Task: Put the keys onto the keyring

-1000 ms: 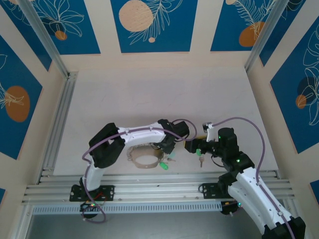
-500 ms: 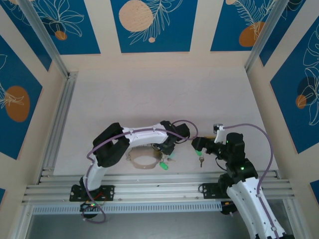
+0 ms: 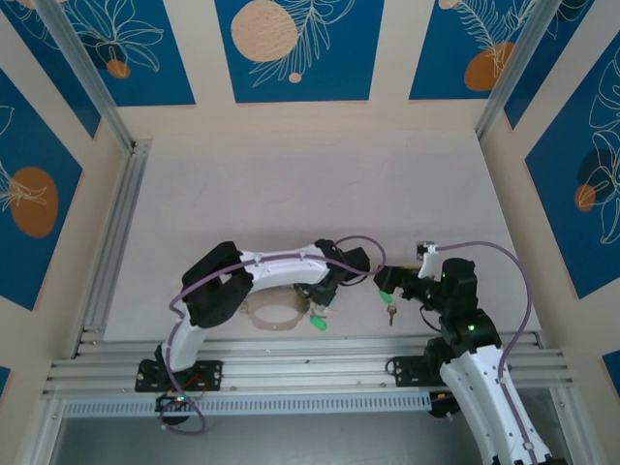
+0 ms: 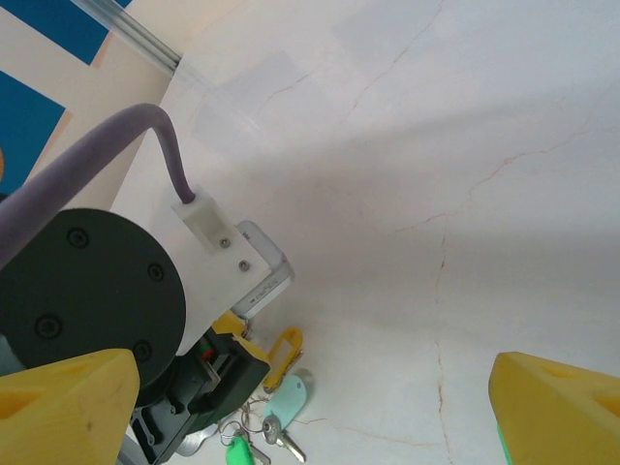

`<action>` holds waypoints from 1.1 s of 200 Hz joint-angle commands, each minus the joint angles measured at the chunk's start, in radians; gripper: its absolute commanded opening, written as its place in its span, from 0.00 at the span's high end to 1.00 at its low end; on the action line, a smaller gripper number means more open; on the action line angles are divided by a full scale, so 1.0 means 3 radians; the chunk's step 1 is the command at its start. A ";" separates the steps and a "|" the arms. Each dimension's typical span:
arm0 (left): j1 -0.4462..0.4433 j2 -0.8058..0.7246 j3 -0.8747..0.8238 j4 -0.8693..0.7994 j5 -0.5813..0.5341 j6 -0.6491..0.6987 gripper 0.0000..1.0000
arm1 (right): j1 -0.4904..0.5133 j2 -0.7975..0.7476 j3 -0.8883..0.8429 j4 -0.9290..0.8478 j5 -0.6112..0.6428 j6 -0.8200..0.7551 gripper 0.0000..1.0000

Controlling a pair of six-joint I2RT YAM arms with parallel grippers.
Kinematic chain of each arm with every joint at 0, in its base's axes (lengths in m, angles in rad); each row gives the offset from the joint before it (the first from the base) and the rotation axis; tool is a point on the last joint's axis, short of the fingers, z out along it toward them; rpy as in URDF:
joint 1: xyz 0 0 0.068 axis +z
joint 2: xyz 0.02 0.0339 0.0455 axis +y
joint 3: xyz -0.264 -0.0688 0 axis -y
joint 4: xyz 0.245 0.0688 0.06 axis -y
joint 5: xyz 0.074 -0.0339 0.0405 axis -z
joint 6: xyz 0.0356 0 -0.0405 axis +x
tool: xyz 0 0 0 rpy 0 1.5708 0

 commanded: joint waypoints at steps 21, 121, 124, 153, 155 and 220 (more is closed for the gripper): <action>-0.0151 -0.0044 -0.0060 -0.0256 -0.0159 -0.0141 0.63 | -0.0012 -0.0036 -0.0064 0.0005 -0.0115 0.0021 0.06; -0.0145 -0.0201 -0.0274 -0.0122 -0.0126 -0.0213 0.90 | -0.0011 -0.0039 -0.0064 0.0005 -0.0088 0.0022 0.07; -0.0144 -0.0217 -0.0283 -0.0123 -0.0124 -0.0215 0.91 | -0.0011 -0.0039 -0.0064 0.0005 -0.0084 0.0026 0.07; -0.0111 -0.0404 -0.0404 -0.0088 -0.0109 -0.0224 1.00 | -0.0013 -0.0038 -0.0064 0.0005 -0.0088 0.0023 0.07; -0.0108 -0.0421 -0.0415 -0.0084 -0.0105 -0.0224 1.00 | -0.0011 -0.0039 -0.0064 0.0005 -0.0095 0.0021 0.07; 0.0176 -0.1238 -0.0891 0.0338 0.0225 0.0001 1.00 | 0.0032 -0.0174 -0.0038 0.0092 -0.0333 -0.0067 0.07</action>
